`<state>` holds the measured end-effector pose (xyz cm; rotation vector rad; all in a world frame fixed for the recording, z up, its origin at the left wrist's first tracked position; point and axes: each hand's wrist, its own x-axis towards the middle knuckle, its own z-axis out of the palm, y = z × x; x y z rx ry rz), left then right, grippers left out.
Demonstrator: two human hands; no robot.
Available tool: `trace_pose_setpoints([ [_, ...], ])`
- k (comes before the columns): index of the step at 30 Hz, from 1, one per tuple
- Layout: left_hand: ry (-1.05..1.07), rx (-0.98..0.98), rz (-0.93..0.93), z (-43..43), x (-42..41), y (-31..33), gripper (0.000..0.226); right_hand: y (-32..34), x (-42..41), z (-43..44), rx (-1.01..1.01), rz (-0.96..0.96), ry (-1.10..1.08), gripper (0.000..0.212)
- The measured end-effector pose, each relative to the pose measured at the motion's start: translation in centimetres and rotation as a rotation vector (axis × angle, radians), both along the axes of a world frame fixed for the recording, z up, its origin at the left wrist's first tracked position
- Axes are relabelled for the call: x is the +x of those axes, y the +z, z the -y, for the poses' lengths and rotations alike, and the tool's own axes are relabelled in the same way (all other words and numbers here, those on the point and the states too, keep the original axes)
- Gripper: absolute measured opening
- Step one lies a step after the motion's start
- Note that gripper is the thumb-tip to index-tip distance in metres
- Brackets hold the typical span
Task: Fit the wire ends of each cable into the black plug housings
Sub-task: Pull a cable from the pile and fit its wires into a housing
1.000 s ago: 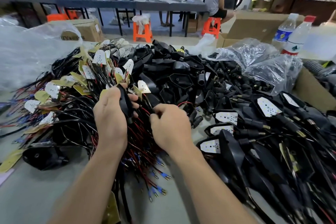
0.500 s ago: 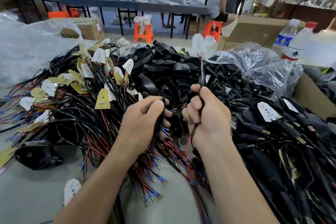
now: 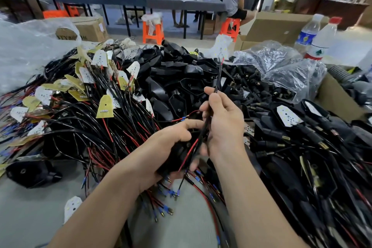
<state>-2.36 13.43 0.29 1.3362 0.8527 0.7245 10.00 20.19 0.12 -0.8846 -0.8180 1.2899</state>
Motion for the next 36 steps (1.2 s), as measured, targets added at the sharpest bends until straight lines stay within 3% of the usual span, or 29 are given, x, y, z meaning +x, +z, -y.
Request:
trace_pose_setpoints([
  [4,0.184,-0.047,0.189,0.8,-1.5,-0.8,0.064,-0.1,0.8,-0.4,0.036,0.027,-0.032,0.024],
  [8,0.265,-0.090,0.253,0.1,-1.7,-0.8,0.055,-0.3,0.8,-0.2,0.101,0.120,-0.054,0.022],
  [13,0.330,0.018,0.066,0.7,-1.3,-0.7,0.056,0.0,0.8,0.1,0.151,0.141,-0.074,0.019],
  [15,0.488,0.043,0.080,0.5,-1.1,-0.9,0.054,0.0,0.9,0.5,0.134,0.143,0.015,0.014],
  [18,0.742,0.182,-0.020,0.0,-0.8,-1.3,0.042,-0.3,0.9,1.7,0.172,0.388,0.238,0.010],
  [20,0.831,0.252,-0.068,-0.3,-0.8,-1.6,0.035,-0.6,0.8,2.3,0.196,0.434,0.356,0.015],
  [25,0.804,0.321,-0.144,-0.2,-0.6,-1.9,0.031,-0.7,1.2,1.8,0.194,0.470,0.232,0.018],
  [28,0.781,0.309,-0.141,-0.3,-0.7,-2.0,0.042,-0.8,1.5,1.4,0.177,0.333,0.197,0.026],
  [31,0.792,0.278,-0.138,-0.4,-0.7,-2.1,0.040,-0.8,1.7,1.3,0.189,0.249,0.181,0.019],
  [36,0.856,0.258,-0.171,-0.5,-0.9,-2.3,0.031,-1.0,1.3,1.5,0.233,0.435,0.329,0.013],
])
